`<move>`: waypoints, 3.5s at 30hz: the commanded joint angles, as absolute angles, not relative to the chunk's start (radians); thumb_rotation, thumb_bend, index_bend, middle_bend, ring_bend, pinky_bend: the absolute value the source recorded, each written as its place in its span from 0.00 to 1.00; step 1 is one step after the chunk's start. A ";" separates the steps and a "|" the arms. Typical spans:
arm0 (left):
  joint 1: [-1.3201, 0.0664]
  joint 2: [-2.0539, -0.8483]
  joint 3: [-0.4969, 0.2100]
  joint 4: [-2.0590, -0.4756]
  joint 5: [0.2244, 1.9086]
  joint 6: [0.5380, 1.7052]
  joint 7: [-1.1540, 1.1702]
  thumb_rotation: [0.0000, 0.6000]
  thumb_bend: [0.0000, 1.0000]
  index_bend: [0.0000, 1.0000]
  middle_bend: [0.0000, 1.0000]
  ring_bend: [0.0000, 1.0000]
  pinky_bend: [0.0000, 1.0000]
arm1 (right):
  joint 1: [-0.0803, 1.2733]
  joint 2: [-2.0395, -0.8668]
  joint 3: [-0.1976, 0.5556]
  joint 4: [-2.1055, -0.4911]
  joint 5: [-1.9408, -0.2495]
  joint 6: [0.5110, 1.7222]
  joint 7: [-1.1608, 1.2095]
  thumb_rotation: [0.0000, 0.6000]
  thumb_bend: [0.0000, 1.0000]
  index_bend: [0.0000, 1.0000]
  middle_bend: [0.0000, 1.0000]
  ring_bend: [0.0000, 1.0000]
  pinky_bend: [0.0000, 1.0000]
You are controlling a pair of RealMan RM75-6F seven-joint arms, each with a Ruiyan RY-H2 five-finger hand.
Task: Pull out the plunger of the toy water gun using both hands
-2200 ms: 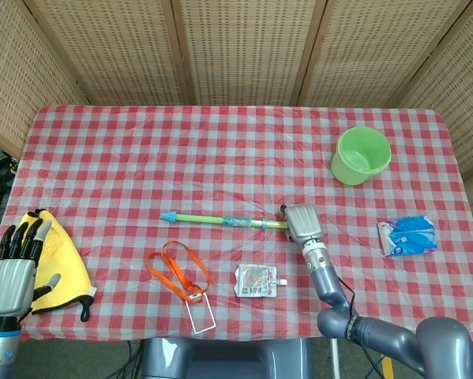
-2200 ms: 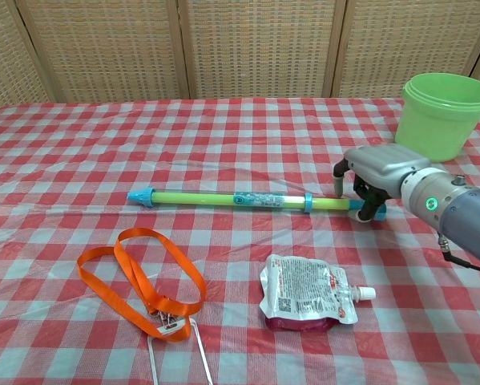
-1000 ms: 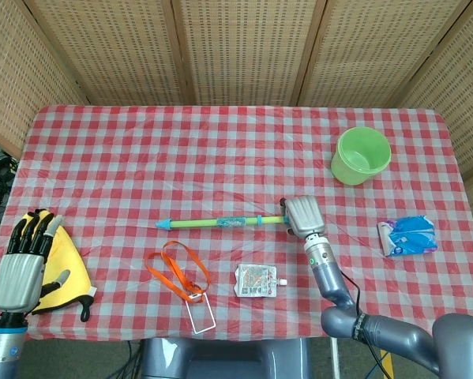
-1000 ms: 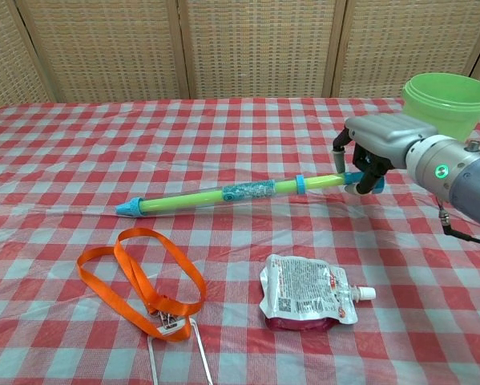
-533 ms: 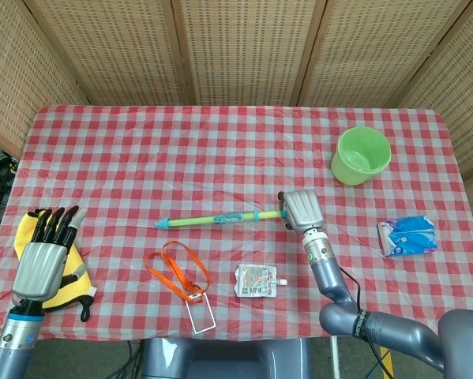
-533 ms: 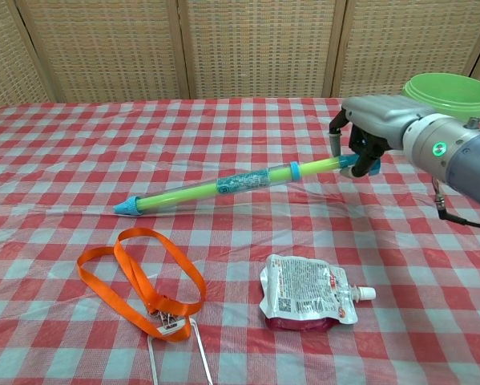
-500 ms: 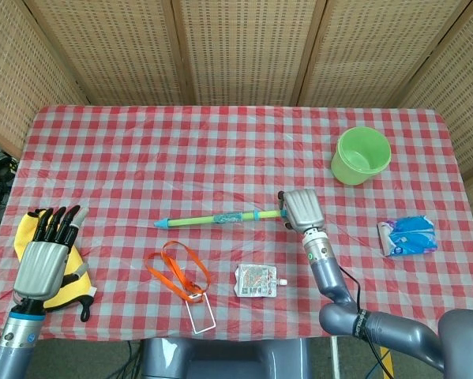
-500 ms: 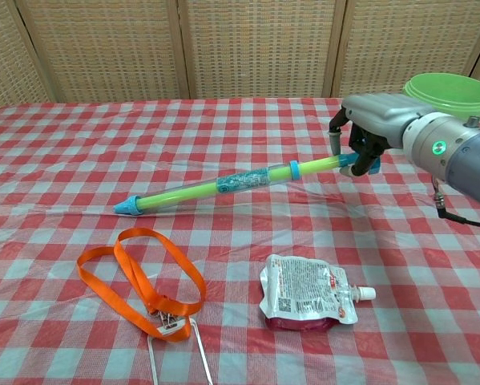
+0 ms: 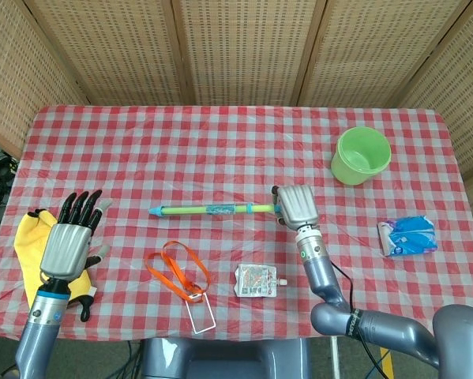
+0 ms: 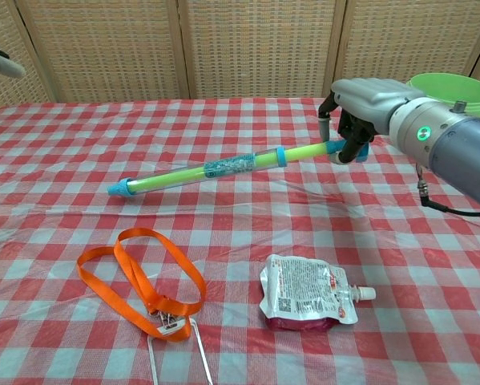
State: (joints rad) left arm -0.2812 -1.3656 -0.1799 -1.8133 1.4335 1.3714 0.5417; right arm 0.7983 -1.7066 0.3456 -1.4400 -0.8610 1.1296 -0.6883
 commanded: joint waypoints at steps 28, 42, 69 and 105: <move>-0.599 -1.638 -0.349 -1.740 0.903 1.215 0.797 1.00 0.23 0.32 0.00 0.00 0.00 | 0.828 -1.718 0.364 -1.501 -0.744 1.159 -0.710 1.00 0.56 0.86 1.00 0.93 0.64; -0.694 -1.733 -0.352 -1.606 0.807 1.233 0.826 1.00 0.23 0.32 0.00 0.00 0.00 | 0.838 -1.685 0.365 -1.542 -0.713 1.167 -0.712 1.00 0.56 0.86 1.00 0.93 0.64; -0.737 -1.758 -0.338 -1.523 0.775 1.253 0.787 1.00 0.34 0.37 0.00 0.00 0.00 | 0.844 -1.627 0.349 -1.614 -0.647 1.160 -0.686 1.00 0.56 0.86 1.00 0.93 0.64; -0.787 -1.799 -0.309 -1.455 0.727 1.225 0.770 1.00 0.42 0.49 0.00 0.00 0.00 | 0.852 -1.594 0.321 -1.658 -0.628 1.164 -0.663 1.00 0.56 0.86 1.00 0.93 0.64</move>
